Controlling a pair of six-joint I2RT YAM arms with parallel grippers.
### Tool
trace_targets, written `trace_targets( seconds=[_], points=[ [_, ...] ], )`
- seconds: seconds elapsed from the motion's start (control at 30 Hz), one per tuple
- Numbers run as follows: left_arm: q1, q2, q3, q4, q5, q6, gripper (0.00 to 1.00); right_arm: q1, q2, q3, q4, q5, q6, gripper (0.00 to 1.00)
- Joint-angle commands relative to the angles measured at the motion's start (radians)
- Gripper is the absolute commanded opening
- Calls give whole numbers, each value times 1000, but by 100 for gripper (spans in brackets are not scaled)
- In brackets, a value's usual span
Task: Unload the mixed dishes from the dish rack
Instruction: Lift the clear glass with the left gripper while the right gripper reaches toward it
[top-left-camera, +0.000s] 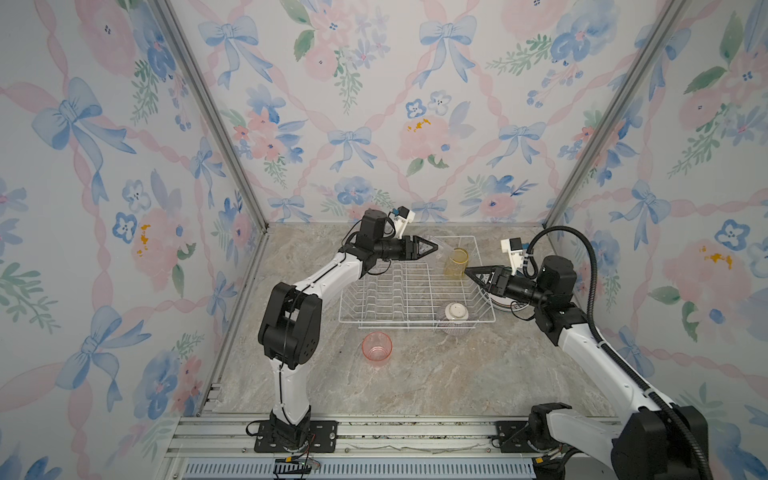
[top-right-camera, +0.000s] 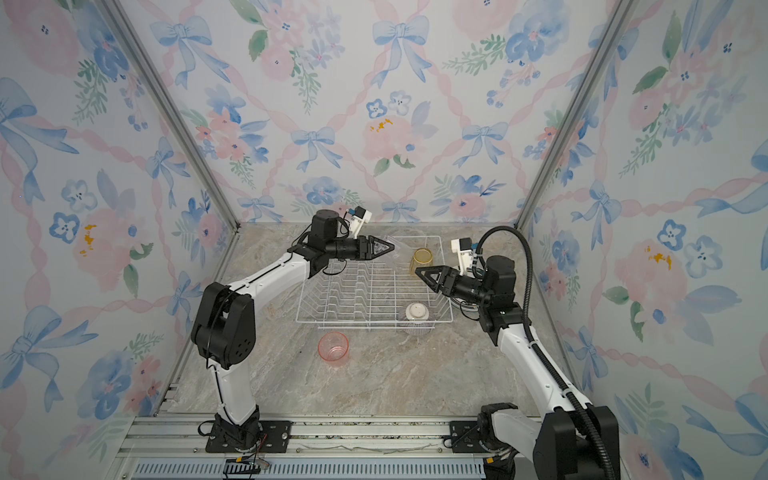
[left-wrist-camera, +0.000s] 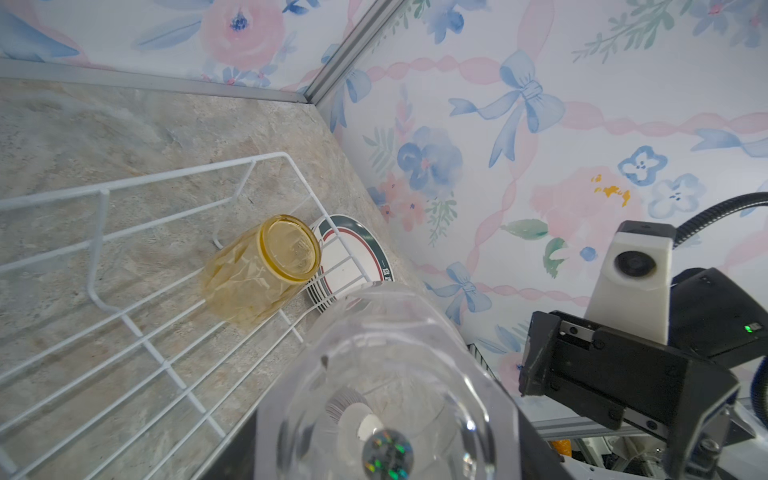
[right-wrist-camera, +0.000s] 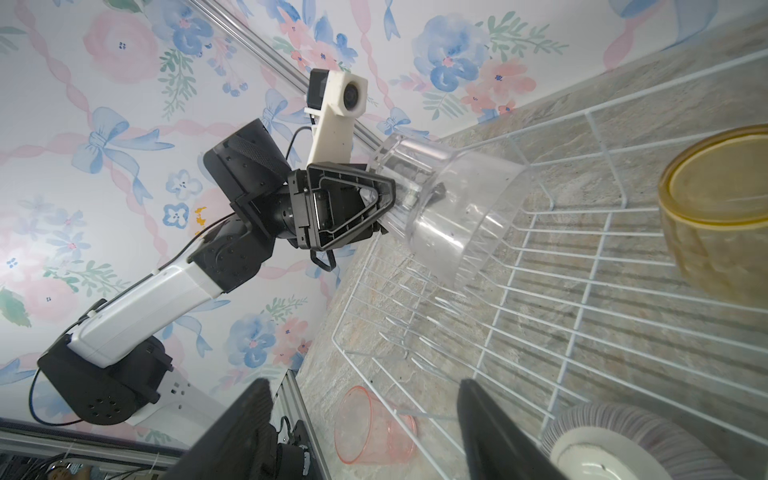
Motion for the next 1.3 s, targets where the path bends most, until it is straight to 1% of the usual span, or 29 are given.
trace_targets(
  seconds=[0.0,0.17,0.27,0.33,0.5,0.77,0.87,0.9,0.93,1.0,1.03,1.13,1.2,1.27],
  points=[
    [-9,-41,-7,254,105,-134,50,15,22,-7,138,-23,70,71],
    [-21,-39,3,294,122,-165,50,29,60,7,167,-9,83,64],
    [-29,-34,10,303,129,-175,50,32,80,15,212,-9,107,57],
    [-35,-30,13,310,131,-181,50,36,91,32,220,-8,109,54],
    [-51,-16,19,344,143,-208,50,44,126,69,243,-6,109,52],
    [-70,21,22,432,160,-276,50,66,181,124,310,-14,128,40],
    [-75,35,16,496,165,-323,50,72,201,135,350,-17,150,32],
    [-77,42,14,519,168,-340,50,71,206,137,367,-17,158,26],
    [-79,46,13,539,169,-356,50,74,212,138,379,-16,168,15],
    [-82,56,9,571,170,-378,50,74,222,137,413,-15,190,1],
    [-84,60,7,579,170,-385,50,73,225,134,434,-15,200,0],
    [-88,72,1,602,165,-404,51,75,227,132,475,-9,223,0],
    [-90,77,-5,609,159,-411,52,75,222,135,466,1,217,0],
    [-90,75,-10,610,153,-410,55,77,210,141,431,11,191,0]
  ],
)
